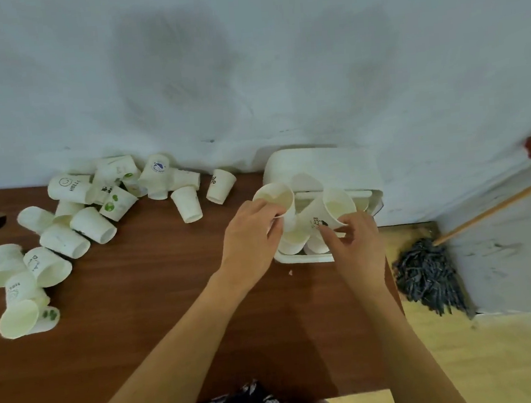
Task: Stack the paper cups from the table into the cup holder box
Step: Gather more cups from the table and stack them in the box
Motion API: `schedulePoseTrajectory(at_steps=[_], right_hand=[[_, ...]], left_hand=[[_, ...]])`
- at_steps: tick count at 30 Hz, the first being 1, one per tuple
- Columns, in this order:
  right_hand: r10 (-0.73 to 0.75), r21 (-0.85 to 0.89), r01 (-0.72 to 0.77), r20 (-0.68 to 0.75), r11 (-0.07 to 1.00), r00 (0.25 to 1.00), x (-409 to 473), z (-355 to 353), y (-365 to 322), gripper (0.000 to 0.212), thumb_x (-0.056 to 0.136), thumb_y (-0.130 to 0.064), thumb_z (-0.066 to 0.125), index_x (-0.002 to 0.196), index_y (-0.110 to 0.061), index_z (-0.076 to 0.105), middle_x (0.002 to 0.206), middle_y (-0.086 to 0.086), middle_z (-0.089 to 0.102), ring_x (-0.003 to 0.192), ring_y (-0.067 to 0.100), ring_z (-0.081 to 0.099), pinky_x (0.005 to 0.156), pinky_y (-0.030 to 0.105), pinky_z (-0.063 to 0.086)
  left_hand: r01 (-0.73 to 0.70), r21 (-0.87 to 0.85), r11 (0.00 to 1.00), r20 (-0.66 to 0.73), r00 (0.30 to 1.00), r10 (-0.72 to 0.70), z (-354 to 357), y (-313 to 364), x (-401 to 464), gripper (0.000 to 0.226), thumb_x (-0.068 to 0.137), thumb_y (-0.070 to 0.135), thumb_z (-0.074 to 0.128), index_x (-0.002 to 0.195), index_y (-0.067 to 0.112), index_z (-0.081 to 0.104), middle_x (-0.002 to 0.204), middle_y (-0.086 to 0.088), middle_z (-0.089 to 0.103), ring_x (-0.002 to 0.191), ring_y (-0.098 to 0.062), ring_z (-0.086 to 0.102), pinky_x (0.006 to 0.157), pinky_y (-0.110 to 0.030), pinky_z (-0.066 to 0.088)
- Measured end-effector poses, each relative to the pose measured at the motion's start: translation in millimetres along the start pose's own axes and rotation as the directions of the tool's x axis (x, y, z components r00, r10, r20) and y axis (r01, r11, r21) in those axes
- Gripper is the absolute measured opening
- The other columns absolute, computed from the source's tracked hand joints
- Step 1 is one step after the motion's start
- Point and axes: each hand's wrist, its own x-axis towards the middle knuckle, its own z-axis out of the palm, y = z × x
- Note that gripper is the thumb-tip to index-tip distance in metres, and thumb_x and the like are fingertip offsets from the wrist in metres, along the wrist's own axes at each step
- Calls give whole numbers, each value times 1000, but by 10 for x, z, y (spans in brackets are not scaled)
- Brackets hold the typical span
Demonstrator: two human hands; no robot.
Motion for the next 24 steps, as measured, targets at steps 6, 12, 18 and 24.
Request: schedulePoseTrajectory(at_steps=[6,12,18,24], right_hand=[[3,-148,10,87,989,996,74,-250,362,22,93,-35,60,103,-17,67,114,-6,57,88,11,62,75,38,55],[-13,-179,38,139,983,990,148,-249,562,21,95,-36,60,106,-22,69,121,-9,58,83,5,57,68,24,44],[-62,-112,82,167,990,984,235,-219,645,17,93,-32,62,104,-22,70,126,-9,57,79,4,56,67,27,46],[4,-235,70,303,969,953,343,-150,724,24,92,-37,60,112,-28,68,143,-9,45,111,11,48,82,28,40]], left_hand=[[5,83,997,16,1000,-6,330,207,-85,17,91,17,62,107,17,69,102,6,65,94,-12,54,77,-17,38],[44,169,985,57,997,-54,623,244,-79,18,94,21,58,109,19,68,106,7,64,100,-12,52,76,-16,36],[46,217,975,56,997,-59,761,278,5,17,93,18,58,106,17,70,101,4,65,97,-16,54,74,-23,44],[66,289,955,214,968,-131,905,189,49,22,97,30,50,105,19,68,104,3,62,93,-17,53,72,-27,44]])
